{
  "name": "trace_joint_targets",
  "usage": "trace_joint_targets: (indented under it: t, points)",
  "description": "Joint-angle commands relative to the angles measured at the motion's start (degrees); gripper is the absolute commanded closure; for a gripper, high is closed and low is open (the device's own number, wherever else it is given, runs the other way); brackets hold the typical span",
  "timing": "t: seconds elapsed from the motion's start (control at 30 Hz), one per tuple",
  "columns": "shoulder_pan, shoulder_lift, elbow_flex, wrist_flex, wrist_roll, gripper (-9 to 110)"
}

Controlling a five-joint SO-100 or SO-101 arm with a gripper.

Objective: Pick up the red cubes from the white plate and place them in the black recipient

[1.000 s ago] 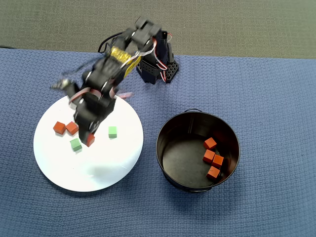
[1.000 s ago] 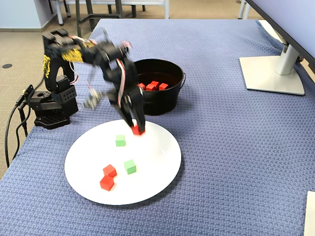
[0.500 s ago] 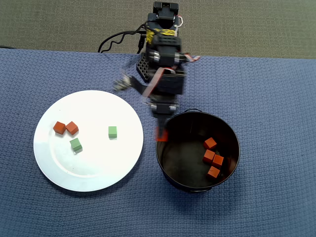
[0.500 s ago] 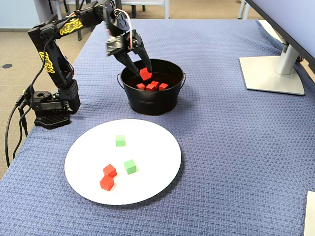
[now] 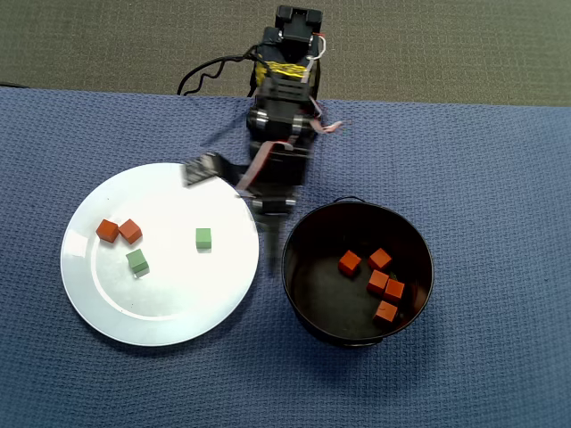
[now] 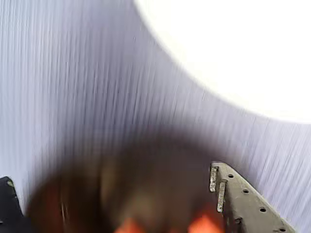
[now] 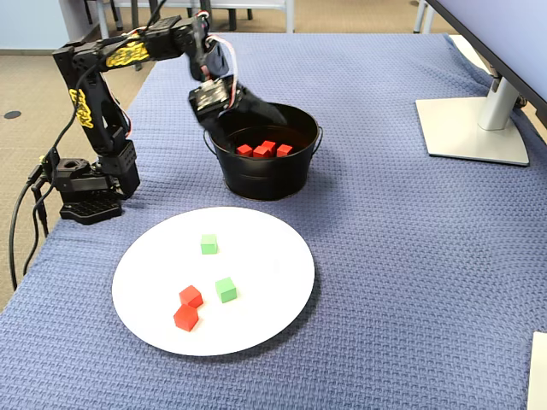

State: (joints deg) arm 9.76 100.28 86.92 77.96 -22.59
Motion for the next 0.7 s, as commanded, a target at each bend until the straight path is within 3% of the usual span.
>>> trace_joint_targets:
  t: [0.0, 0.2, 0.37, 0.47, 0.67]
  points:
    - [12.04, 0.70, 1.67, -5.36, -6.86, 57]
    - [24.43, -1.49, 8.17, -13.01, -8.26, 56]
    - [27.16, -6.86, 8.35, -13.89, -15.82, 60]
    - [27.42, -8.00, 9.40, -15.29, -26.28, 65]
    - [30.15, -7.91, 15.47, -14.33, -60.64, 65]
